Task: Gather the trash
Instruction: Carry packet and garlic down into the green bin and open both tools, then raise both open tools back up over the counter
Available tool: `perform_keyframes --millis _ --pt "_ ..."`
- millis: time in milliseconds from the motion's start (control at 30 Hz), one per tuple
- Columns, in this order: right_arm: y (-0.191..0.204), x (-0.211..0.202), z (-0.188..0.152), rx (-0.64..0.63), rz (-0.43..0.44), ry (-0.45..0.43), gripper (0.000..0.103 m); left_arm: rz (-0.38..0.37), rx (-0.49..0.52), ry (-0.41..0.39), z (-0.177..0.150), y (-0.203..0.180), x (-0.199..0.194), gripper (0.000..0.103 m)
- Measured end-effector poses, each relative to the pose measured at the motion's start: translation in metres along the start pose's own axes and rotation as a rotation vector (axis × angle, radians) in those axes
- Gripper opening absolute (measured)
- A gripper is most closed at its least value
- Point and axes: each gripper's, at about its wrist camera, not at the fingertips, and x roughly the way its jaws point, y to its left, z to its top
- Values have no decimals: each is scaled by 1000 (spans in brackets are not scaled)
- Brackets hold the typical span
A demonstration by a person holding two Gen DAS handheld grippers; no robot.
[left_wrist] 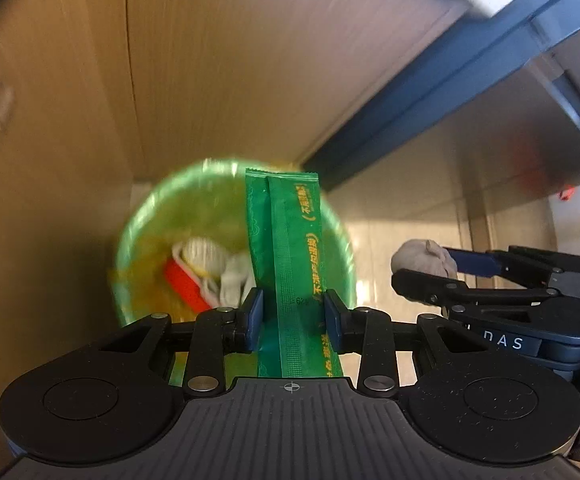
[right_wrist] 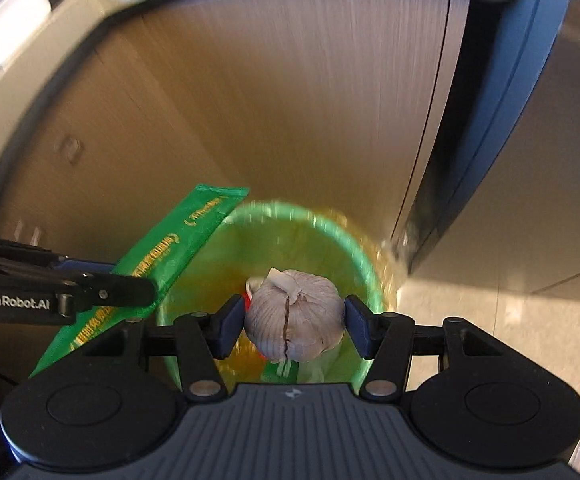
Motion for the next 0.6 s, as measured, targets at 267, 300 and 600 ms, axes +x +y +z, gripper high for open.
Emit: perform_keyframes --millis 267,300,600 --pt "-3 65 -9 -23 59 131 55 23 -195 17 -8 34 58 37" --pt "-3 72 -8 -16 75 140 55 4 -243 7 -4 40 66 37" --pt "-22 67 -3 30 71 111 55 36 -359 -68 16 46 79 40"
